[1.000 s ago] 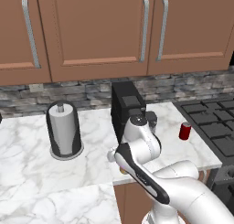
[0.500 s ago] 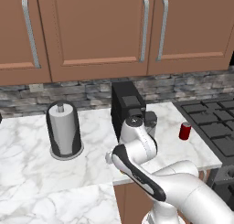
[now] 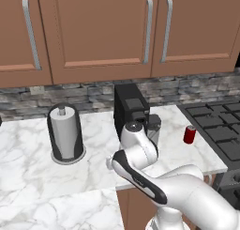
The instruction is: Four empty soda cans are scattered around the kitchen. Gather all the cans and cluster them next to the stove for recycling.
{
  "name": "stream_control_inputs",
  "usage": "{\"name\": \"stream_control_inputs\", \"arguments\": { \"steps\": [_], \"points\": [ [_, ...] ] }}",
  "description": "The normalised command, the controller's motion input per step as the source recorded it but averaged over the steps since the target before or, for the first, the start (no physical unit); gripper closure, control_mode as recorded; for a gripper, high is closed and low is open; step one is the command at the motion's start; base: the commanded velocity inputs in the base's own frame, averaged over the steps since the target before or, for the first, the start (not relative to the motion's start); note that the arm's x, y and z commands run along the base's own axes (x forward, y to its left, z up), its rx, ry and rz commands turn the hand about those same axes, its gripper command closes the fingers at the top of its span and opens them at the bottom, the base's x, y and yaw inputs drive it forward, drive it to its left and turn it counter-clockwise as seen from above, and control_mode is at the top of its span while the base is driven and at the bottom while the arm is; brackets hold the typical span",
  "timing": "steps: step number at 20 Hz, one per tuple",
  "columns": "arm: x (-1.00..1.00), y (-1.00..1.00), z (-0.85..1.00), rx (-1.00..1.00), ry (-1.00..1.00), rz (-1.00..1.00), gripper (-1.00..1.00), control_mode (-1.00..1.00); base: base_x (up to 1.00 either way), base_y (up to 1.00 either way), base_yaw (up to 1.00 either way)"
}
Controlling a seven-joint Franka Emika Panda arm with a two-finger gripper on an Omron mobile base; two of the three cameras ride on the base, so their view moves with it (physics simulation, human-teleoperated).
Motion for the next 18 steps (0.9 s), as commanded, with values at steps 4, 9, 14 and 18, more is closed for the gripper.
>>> {"name": "stream_control_inputs", "arguments": {
  "steps": [4, 9, 14, 18],
  "points": [
    [0.01, 0.0, -0.27, 0.0, 0.0, 0.0, 1.0, -1.0, 0.0, 0.0, 0.0],
    [0.01, 0.0, -0.26, 0.0, 0.0, 0.0, 1.0, -1.0, 0.0, 0.0, 0.0],
    [-0.01, 0.0, -0.18, 0.0, -0.01, 0.0, 1.0, -1.0, 0.0, 0.0, 0.0],
    [-0.36, 0.0, 0.01, -0.02, -0.07, 0.0, 1.0, -1.0, 0.0, 0.0, 0.0]
  ]
}}
